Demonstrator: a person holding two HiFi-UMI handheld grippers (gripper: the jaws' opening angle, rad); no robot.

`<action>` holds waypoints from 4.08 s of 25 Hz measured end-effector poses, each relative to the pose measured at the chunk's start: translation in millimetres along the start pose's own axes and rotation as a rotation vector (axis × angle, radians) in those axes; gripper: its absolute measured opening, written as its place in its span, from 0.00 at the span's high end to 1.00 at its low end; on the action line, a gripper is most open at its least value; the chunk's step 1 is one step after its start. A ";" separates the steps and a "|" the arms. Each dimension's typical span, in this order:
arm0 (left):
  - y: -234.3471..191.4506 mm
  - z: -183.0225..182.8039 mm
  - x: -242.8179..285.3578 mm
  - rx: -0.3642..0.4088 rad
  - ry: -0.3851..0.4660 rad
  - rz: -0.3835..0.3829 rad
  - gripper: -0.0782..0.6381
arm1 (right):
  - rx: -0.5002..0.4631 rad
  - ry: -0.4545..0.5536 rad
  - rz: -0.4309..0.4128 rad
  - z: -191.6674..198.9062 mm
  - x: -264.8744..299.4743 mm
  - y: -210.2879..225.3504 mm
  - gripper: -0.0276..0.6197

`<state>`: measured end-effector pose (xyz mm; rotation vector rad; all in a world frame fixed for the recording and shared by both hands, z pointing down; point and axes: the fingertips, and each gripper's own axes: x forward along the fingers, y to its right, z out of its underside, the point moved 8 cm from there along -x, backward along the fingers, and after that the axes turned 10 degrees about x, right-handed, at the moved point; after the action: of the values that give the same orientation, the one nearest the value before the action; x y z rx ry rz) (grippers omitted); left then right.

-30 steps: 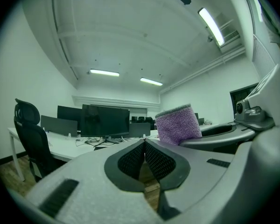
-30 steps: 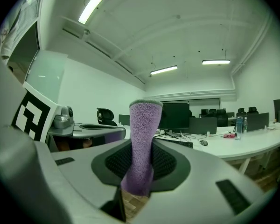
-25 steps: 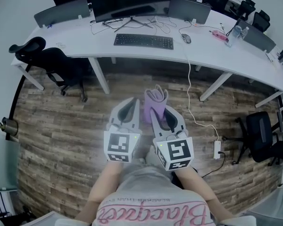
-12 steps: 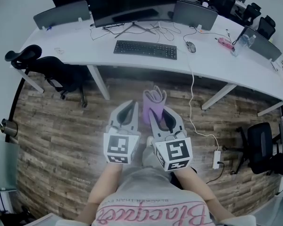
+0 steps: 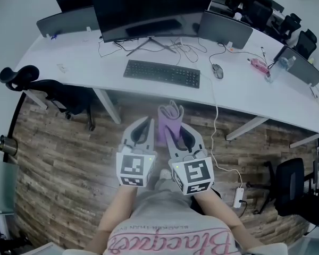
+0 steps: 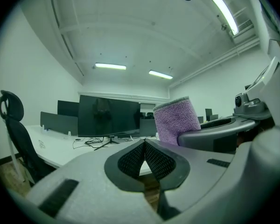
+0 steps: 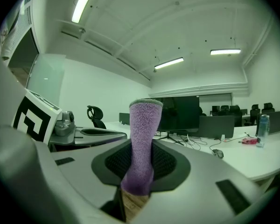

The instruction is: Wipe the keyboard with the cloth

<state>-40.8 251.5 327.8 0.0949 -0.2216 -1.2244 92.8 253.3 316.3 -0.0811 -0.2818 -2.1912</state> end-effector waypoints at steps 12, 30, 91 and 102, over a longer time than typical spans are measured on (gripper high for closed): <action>-12.7 -4.8 96.8 0.008 -0.032 -0.028 0.88 | 0.005 -0.018 -0.065 -17.9 69.9 70.1 0.82; -73.5 10.1 148.1 0.020 -0.044 -0.062 0.88 | 0.035 -0.028 -0.067 -18.3 148.4 89.2 0.82; -373.3 178.4 367.1 -0.065 -0.324 0.101 0.88 | 0.247 -0.527 0.096 75.6 590.3 97.0 0.82; -359.2 180.4 379.6 -0.073 -0.330 0.104 0.88 | 0.265 -0.537 0.104 80.3 584.9 116.7 0.82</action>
<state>-289.3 -218.5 479.6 -0.1822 -0.4624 -1.1383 -165.1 -255.5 508.2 -0.5268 -0.8450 -1.9766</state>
